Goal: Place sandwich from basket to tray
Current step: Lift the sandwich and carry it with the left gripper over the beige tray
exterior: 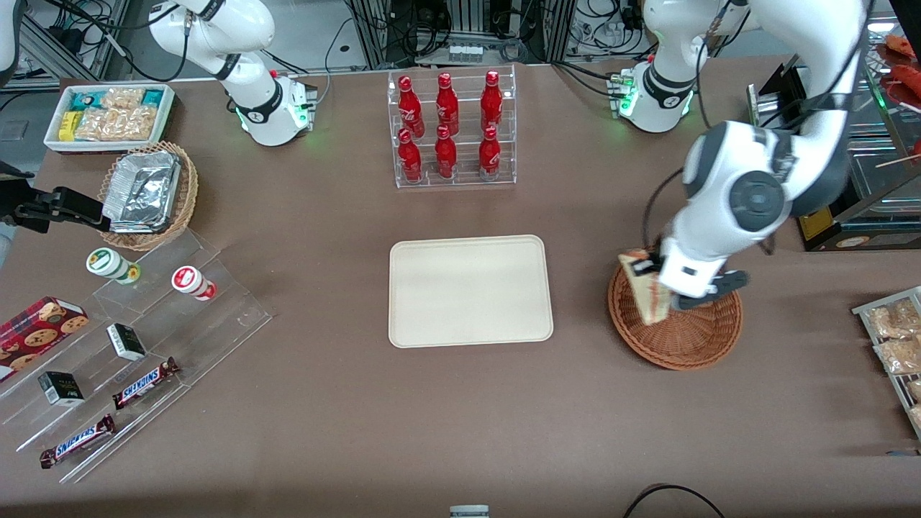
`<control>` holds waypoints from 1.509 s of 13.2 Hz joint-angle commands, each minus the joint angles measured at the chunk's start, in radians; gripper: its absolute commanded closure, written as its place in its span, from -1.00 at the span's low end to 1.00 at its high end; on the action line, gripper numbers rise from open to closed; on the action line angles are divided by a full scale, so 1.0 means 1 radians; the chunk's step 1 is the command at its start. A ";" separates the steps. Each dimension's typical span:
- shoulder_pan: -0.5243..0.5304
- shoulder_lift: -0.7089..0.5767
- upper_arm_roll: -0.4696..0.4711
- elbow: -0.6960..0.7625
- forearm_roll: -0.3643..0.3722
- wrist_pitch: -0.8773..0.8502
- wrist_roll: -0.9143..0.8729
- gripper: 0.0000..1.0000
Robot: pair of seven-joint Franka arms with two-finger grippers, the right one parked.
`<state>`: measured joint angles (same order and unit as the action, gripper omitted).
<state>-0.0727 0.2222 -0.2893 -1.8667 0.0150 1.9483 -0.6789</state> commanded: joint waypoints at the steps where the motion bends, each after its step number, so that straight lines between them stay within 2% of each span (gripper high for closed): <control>1: -0.111 0.146 0.004 0.130 0.013 -0.022 -0.019 1.00; 5: -0.274 0.330 0.006 0.317 0.017 -0.019 -0.213 1.00; 7: -0.344 0.403 0.007 0.386 0.084 -0.009 -0.319 1.00; 8: -0.375 0.437 0.007 0.415 0.115 0.003 -0.379 1.00; 13: -0.508 0.548 0.015 0.497 0.126 0.089 -0.502 1.00; 16: -0.538 0.603 0.018 0.550 0.180 0.093 -0.565 1.00; 20: -0.541 0.606 0.018 0.554 0.184 0.106 -0.599 1.00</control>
<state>-0.5979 0.8166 -0.2837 -1.3468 0.1753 2.0557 -1.2310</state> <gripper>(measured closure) 0.833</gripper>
